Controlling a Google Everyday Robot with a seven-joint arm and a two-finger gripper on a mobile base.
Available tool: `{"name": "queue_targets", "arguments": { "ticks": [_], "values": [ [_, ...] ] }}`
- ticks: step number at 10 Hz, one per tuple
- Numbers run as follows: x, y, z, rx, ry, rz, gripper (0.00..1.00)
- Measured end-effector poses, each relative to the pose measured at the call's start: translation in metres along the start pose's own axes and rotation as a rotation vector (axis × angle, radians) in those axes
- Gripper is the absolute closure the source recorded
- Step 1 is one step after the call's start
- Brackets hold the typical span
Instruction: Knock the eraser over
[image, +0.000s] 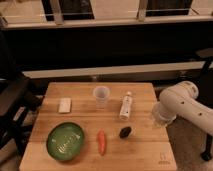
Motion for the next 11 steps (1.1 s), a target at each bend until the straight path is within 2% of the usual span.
{"name": "queue_targets", "arguments": {
  "ticks": [4, 11],
  "values": [
    [-0.004, 0.008, 0.013, -0.002, -0.014, -0.015, 0.92],
    [-0.019, 0.02, 0.032, -0.005, -0.038, -0.052, 0.94]
  ]
}}
